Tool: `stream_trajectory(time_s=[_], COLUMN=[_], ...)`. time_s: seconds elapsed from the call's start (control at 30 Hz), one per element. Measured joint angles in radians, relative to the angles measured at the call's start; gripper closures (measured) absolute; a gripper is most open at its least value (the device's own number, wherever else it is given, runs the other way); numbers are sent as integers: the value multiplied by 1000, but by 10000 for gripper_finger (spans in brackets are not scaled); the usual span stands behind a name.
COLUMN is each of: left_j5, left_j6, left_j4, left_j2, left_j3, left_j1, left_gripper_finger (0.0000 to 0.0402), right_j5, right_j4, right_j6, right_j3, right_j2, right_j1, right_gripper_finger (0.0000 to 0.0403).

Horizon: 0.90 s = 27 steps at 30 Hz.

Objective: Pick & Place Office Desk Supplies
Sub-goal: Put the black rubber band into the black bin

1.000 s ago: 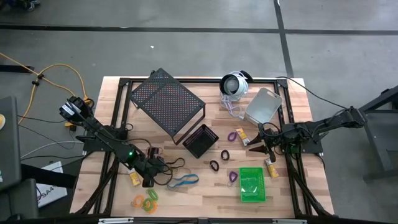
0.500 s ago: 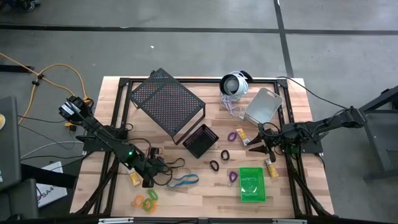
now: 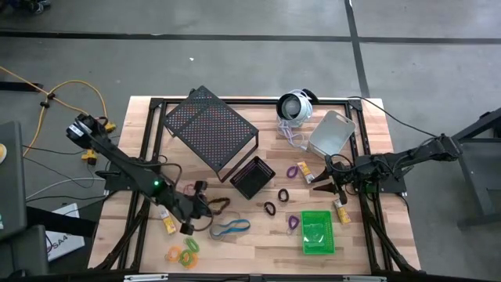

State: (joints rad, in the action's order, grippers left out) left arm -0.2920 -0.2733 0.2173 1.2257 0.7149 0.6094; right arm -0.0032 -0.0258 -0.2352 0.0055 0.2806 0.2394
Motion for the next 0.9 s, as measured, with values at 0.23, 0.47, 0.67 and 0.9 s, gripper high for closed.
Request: stream_trajectory(time_s=[0.23,0.47,0.67,0.9], left_j5=[-2,0,1,14], left_j6=[50,125,253,284], left_j4=[-2,-24,-25,-61], left_j2=[-21,-22,-22,10], left_j3=[23,78,160,169], left_j1=[-39,-73,-135,-272], left_gripper_finger=[401,401,401,401], right_j5=[0,0,0,0], right_j4=[0,0,0,0], right_j6=[0,0,0,0], right_j3=[0,0,0,0], right_j2=[0,0,0,0], right_j1=[0,0,0,0], right_gripper_finger=[283,283,283,283])
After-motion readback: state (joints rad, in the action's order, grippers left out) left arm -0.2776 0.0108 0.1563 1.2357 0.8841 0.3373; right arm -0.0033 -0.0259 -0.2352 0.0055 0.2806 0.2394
